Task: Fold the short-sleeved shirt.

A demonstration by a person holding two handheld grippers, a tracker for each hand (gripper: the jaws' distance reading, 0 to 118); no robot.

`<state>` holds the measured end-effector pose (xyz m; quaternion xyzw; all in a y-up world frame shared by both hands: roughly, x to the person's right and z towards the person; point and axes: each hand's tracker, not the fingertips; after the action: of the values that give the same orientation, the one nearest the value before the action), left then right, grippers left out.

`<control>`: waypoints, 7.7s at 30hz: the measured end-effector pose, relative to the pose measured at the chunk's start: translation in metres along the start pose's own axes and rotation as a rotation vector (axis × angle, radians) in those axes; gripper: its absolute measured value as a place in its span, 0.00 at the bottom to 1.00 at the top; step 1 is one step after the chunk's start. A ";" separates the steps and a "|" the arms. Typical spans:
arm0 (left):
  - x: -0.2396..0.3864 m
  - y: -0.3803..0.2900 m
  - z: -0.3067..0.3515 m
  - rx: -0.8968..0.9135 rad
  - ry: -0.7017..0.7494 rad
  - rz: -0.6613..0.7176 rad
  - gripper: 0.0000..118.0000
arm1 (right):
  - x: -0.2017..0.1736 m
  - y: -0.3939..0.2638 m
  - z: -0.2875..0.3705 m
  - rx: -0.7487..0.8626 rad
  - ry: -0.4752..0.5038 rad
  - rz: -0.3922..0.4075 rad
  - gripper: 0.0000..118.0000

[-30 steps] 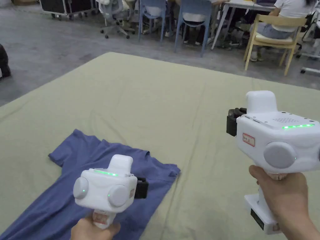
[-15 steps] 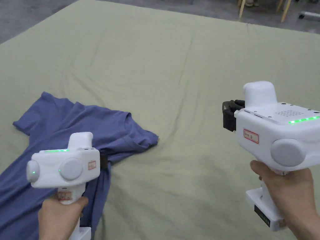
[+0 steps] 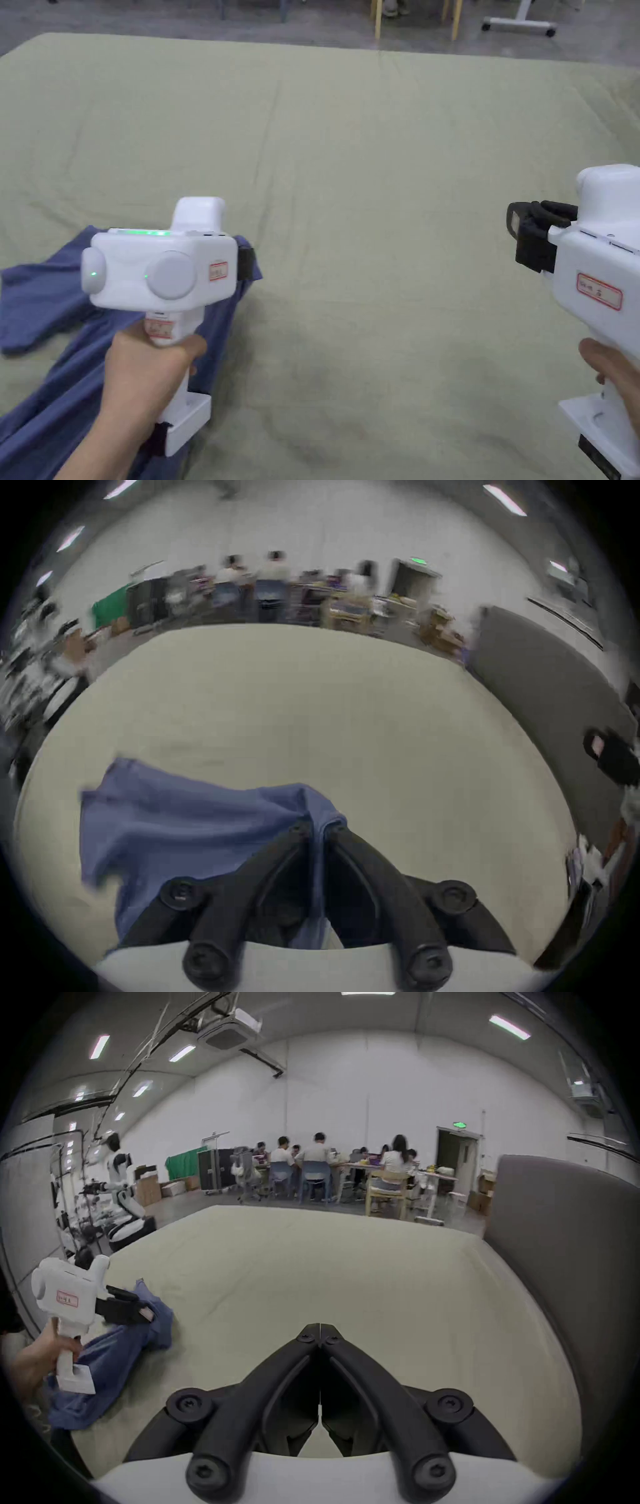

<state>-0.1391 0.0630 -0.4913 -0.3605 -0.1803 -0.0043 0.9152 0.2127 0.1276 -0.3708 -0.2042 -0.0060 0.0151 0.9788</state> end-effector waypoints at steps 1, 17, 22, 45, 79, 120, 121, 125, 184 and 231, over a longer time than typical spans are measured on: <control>0.038 0.007 -0.011 -0.012 -0.073 -0.082 0.03 | 0.014 0.002 0.011 0.010 -0.024 -0.011 0.02; 0.439 -0.148 -0.025 -0.466 -1.005 -1.115 0.03 | 0.174 -0.006 0.128 0.035 -0.364 -0.064 0.02; 0.425 -0.168 -0.032 -0.503 -0.975 -1.095 0.03 | 0.178 -0.025 0.109 0.014 -0.334 -0.132 0.02; 0.028 -0.083 0.145 -0.016 0.101 0.050 0.00 | 0.091 -0.069 0.116 -0.060 -0.176 -0.104 0.02; 0.017 -0.095 0.025 -0.203 -0.021 0.168 0.01 | 0.125 -0.114 0.069 -0.344 -0.186 -0.155 0.69; 0.067 0.129 0.245 0.468 -0.133 0.003 0.01 | 0.157 0.154 0.163 0.251 -0.146 -0.179 0.04; 0.067 0.148 0.254 0.495 -0.120 -0.017 0.01 | 0.158 0.174 0.164 0.271 -0.145 -0.166 0.04; 0.063 0.234 0.282 0.569 -0.019 -0.071 0.01 | 0.160 0.264 0.157 0.333 -0.163 -0.141 0.04; -0.005 -0.088 0.071 -0.043 0.142 -0.121 0.01 | 0.118 -0.113 0.073 -0.211 -0.075 -0.192 0.04; -0.015 -0.168 0.128 -0.300 0.160 0.089 0.74 | 0.062 -0.169 0.198 -0.387 -0.044 -0.209 0.02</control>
<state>-0.2182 0.0208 -0.2994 -0.4990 -0.0882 -0.0194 0.8619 0.2758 0.0535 -0.1214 -0.3862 -0.0513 -0.0836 0.9172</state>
